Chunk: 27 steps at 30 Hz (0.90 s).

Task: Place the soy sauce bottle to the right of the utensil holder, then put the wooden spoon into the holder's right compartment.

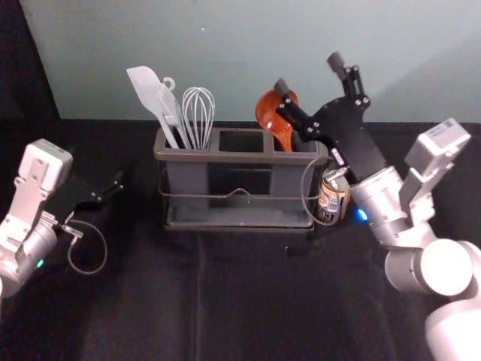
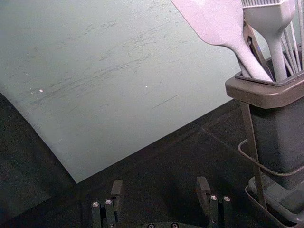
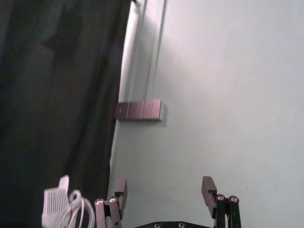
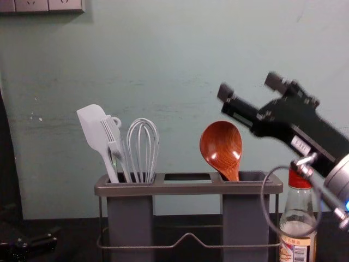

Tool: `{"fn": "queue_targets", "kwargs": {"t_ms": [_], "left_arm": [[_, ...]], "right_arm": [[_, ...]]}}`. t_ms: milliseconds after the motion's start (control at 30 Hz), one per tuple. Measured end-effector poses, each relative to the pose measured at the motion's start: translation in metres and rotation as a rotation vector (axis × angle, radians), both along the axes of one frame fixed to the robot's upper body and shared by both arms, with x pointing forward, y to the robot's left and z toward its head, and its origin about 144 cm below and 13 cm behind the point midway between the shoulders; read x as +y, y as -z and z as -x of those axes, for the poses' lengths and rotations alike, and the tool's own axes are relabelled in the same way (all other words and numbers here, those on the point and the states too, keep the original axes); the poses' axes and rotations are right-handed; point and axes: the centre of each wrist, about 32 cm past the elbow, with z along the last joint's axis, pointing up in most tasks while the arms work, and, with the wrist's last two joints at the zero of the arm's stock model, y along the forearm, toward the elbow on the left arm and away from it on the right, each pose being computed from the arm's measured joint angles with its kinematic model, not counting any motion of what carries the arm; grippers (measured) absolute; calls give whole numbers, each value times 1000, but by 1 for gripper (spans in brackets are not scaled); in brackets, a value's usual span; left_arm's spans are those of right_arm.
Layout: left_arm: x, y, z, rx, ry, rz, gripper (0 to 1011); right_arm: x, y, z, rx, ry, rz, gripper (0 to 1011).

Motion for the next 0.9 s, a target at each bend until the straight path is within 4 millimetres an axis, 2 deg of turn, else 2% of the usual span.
{"fn": "queue_targets", "kwargs": {"t_ms": [267,567,700,900], "left_arm": [[0,0,0,0,0,0,1000],[0,0,0,0,0,0,1000],[0,0,0,0,0,0,1000],[0,0,0,0,0,0,1000]], "right_arm": [[-16,-21,9,-53,22,-2,1002],[-54,-27,22,-58,109,16,1002],[-71,-28,29,-14,168,33,1002],[-92,-32,45,165,310,66,1002]]}}
